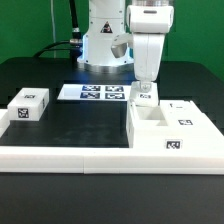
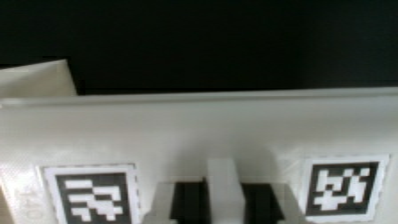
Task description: Assemble cabinet
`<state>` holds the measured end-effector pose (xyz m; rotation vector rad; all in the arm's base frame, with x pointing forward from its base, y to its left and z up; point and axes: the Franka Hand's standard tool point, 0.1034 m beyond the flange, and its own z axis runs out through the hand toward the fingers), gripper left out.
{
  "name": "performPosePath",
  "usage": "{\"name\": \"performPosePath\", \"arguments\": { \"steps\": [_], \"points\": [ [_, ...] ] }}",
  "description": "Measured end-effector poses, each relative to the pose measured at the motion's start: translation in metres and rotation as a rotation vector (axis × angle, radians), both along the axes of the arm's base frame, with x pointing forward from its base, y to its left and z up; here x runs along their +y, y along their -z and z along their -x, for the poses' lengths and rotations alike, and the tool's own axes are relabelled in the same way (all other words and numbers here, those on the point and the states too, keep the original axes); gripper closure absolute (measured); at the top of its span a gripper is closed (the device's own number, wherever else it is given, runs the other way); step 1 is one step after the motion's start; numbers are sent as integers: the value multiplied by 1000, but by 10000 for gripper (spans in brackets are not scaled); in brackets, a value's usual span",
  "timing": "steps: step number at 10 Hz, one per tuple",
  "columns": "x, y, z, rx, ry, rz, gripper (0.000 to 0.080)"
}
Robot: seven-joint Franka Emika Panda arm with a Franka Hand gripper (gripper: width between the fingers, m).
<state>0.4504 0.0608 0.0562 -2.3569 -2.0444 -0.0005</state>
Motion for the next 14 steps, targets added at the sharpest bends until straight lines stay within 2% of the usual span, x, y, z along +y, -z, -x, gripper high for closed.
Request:
{"name": "performPosePath", "arguments": {
  "steps": [3,14],
  "points": [
    [2,0,-7,-7,0,-4,729],
    [0,1,-7,-8,-129,-3,729]
  ]
}}
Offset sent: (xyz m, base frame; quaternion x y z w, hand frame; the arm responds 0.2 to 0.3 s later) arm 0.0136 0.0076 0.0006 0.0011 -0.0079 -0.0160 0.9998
